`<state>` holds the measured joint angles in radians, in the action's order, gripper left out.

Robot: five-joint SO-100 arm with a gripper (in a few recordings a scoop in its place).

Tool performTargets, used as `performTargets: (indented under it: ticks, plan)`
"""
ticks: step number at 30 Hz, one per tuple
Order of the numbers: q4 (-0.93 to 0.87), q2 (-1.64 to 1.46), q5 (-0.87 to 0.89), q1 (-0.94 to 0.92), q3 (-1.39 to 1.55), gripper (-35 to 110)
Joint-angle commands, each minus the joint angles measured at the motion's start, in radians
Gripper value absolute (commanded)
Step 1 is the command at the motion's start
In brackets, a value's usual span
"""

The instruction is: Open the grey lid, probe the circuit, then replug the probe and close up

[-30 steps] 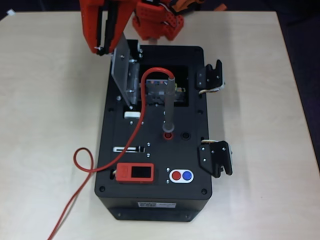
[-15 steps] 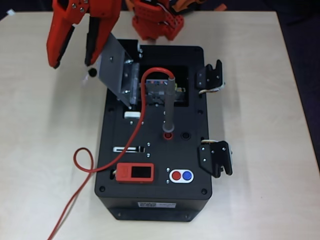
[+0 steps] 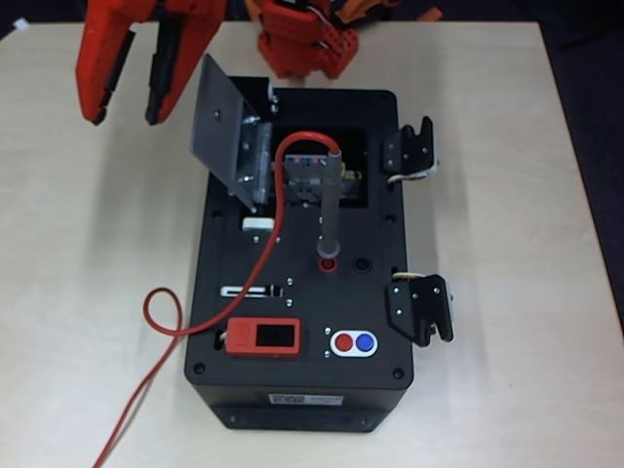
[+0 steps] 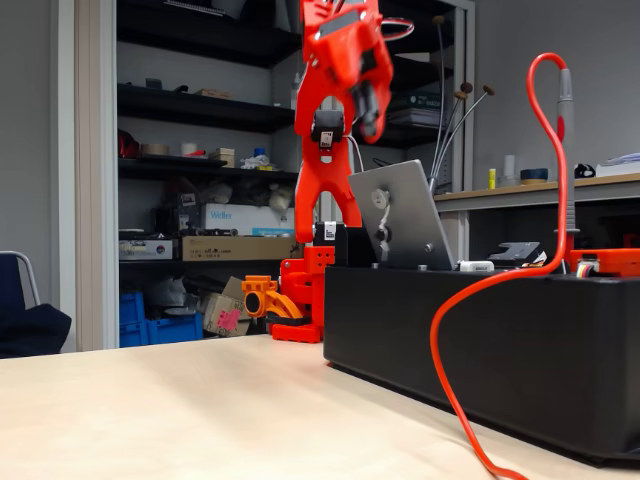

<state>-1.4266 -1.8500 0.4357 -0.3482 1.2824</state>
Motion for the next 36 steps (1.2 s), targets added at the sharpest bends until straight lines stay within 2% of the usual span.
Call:
performTargets:
  ticks: [1,7,15,22,29,36]
  plan:
    - [-0.054,0.011,0.086,0.091,-0.106,19]
    - [-0.091,0.009,0.265,0.221,-0.083,19]
    - [-0.094,0.003,0.459,0.307,-0.021,19]
    - [-0.081,0.037,0.699,0.367,0.000,20]
    - [-0.015,0.091,0.936,0.446,0.000,20]
    - [0.067,0.163,1.048,0.505,-0.005,20]
